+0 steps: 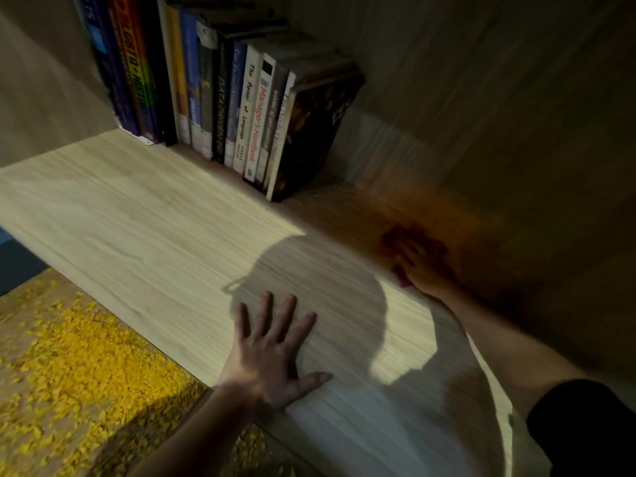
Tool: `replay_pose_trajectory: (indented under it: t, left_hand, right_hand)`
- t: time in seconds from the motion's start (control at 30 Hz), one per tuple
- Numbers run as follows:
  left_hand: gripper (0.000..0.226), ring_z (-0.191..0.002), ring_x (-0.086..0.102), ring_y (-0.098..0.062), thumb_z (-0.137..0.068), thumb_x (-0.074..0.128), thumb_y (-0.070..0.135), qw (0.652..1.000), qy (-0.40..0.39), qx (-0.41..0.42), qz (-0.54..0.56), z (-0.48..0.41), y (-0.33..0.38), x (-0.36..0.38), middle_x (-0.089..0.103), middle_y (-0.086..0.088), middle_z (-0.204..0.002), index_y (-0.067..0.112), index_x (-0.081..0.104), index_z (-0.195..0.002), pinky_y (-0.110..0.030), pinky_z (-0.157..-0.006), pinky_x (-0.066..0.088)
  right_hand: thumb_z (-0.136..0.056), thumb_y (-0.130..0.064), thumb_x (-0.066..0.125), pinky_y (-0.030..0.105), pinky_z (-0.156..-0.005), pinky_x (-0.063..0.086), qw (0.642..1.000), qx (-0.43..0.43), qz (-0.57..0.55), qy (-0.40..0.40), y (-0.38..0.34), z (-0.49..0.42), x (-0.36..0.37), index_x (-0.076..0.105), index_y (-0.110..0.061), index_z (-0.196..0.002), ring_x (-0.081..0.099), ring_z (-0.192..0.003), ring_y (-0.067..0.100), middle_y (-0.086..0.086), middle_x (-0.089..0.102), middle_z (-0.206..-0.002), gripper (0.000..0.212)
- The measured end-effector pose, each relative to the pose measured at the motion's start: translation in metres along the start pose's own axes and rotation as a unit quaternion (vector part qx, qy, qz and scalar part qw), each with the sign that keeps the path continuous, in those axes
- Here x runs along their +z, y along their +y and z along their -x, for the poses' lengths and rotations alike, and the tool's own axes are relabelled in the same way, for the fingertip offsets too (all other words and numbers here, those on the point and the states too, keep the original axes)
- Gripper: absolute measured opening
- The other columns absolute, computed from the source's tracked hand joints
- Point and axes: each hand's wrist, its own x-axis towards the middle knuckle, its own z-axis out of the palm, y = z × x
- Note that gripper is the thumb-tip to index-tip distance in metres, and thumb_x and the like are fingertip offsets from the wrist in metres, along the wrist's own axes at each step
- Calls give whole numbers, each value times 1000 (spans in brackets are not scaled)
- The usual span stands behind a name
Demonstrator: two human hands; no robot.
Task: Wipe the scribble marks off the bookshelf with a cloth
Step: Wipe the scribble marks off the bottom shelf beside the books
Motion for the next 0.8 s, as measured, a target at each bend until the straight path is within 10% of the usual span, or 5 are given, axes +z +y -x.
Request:
replay_pose_trajectory:
  t: [0.1, 0.27, 0.43, 0.57, 0.8]
  left_hand:
    - [87, -127, 46, -43, -78, 19, 87, 1000, 11, 2, -2, 0, 0, 1, 53, -11, -138, 31, 56, -133, -53, -107, 8]
    - [86, -129, 43, -43, -80, 20, 85, 1000, 16, 4, 0, 2, 1, -1, 50, -12, -140, 29, 55, -134, -58, -104, 16]
    - [86, -130, 40, -40, -80, 18, 85, 1000, 14, -6, -2, 1, 0, -2, 51, -11, -140, 29, 56, -133, -58, -103, 18]
    - [87, -129, 39, -40, -81, 16, 85, 1000, 23, 2, -5, 1, 1, -1, 44, -10, -141, 29, 54, -134, -55, -103, 18]
    - [86, -125, 48, -43, -80, 19, 85, 1000, 4, 1, 8, 1, -1, -2, 54, -12, -136, 27, 58, -132, -54, -102, 19]
  right_hand:
    - [-89, -39, 35, 47, -105, 30, 997, 24, 30, 60, 76, 29, 2, 48, -25, -133, 48, -123, 34, 11, 56, -133, 48]
    - [-92, -55, 38, 48, -103, 40, 977, 209, -30, 9, 169, 17, 52, 48, -40, -126, 50, -119, 25, -1, 52, -130, 38]
    - [-98, -47, 31, 29, -84, 44, 994, 101, 43, -6, 35, 5, -10, 58, -38, -103, 58, -88, 12, -4, 60, -101, 29]
    - [-105, -28, 29, 43, -119, 6, 995, -24, 86, -49, 3, 31, -5, 23, -16, -151, 10, -147, 22, 5, 13, -160, 48]
    - [-94, -52, 25, 44, -99, 39, 960, 268, 78, -13, 68, 82, -25, 47, -27, -128, 50, -113, 29, 10, 50, -124, 47]
